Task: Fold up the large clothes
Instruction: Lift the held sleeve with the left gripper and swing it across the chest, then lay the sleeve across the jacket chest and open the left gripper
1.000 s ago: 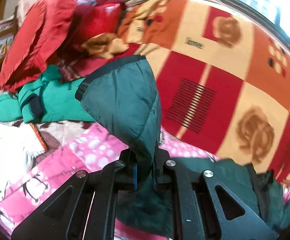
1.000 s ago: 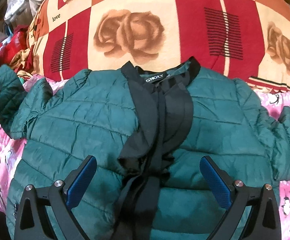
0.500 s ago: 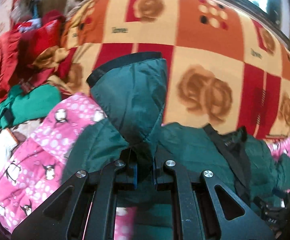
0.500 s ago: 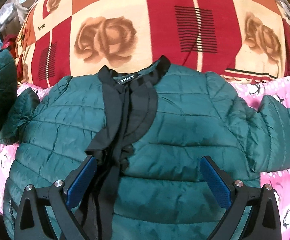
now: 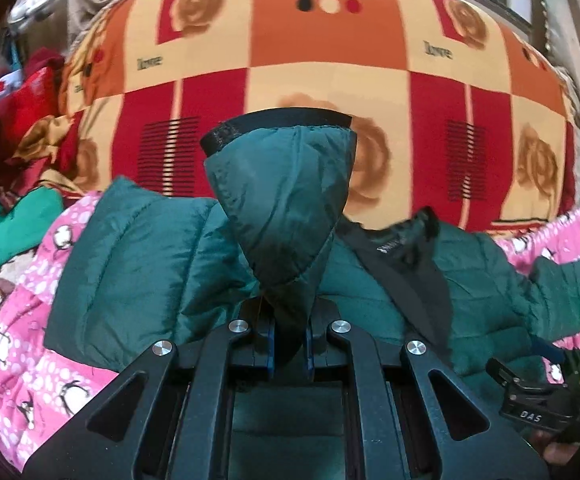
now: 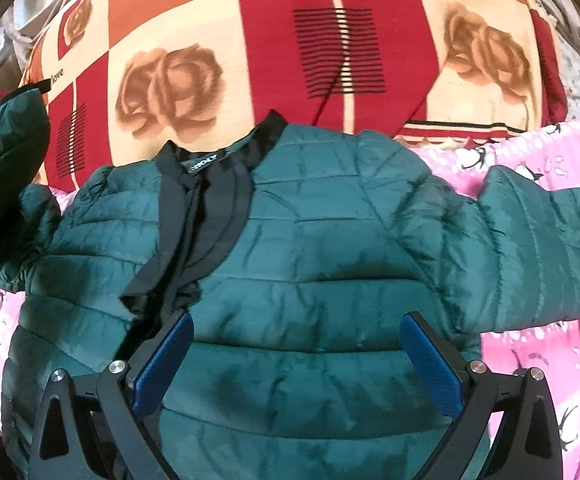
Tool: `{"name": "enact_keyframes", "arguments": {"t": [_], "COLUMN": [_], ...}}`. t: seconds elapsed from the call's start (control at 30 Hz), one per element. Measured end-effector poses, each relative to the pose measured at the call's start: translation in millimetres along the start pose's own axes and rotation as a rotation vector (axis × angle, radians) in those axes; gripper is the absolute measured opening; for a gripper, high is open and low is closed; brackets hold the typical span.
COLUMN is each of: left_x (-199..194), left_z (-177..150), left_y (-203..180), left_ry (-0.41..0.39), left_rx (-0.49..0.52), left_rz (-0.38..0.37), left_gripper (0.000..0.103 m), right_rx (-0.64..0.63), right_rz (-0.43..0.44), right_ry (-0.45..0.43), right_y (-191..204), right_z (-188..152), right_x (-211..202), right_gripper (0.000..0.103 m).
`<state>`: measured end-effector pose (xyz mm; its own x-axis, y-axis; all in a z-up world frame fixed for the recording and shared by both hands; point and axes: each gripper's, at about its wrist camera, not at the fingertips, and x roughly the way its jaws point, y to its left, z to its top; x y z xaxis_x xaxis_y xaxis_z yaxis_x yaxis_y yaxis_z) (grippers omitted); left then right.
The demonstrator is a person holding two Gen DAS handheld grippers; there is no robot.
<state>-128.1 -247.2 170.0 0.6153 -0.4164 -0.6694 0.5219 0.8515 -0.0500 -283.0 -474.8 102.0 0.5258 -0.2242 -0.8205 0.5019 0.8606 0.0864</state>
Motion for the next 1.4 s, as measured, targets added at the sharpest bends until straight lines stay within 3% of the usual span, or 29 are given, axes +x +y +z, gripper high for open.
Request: {"name": "enact_keyframes", "arguments": {"t": [0.4, 0.8, 0.9, 0.97, 1.03, 1.2, 1.4], "left_x": [32, 86, 87, 83, 72, 41, 3], "left_z": [-14, -41, -46, -45, -45, -46, -44], "left_y": [-71, -98, -97, -98, -97, -97, -70], "left_ry": [0.089, 0.232, 0.249, 0.259, 0.248, 0.191, 0.141], "left_rx": [0.072, 0.07, 0.061, 0.064, 0.068, 0.121, 0.137], "left_rz": [-0.075, -0.099, -0.119, -0.156, -0.192, -0.146, -0.093], "left_gripper": [0.009, 0.009, 0.016, 0.042, 0.058, 0.061, 0.062], "right_rx": [-0.003, 0.039, 0.059, 0.072, 0.084, 0.1, 0.088], "right_rz": [-0.047, -0.061, -0.054, -0.048, -0.048, -0.04, -0.027], "right_ry": [0.002, 0.035, 0.048, 0.053, 0.053, 0.051, 0.042], "right_y": [-24, -48, -53, -56, -58, -57, -51], "right_z": [-7, -12, -15, -16, -17, -18, -20], "right_x": [-4, 6, 7, 7, 5, -6, -22], "right_gripper": [0.103, 0.103, 0.103, 0.103, 0.103, 0.103, 0.103]}}
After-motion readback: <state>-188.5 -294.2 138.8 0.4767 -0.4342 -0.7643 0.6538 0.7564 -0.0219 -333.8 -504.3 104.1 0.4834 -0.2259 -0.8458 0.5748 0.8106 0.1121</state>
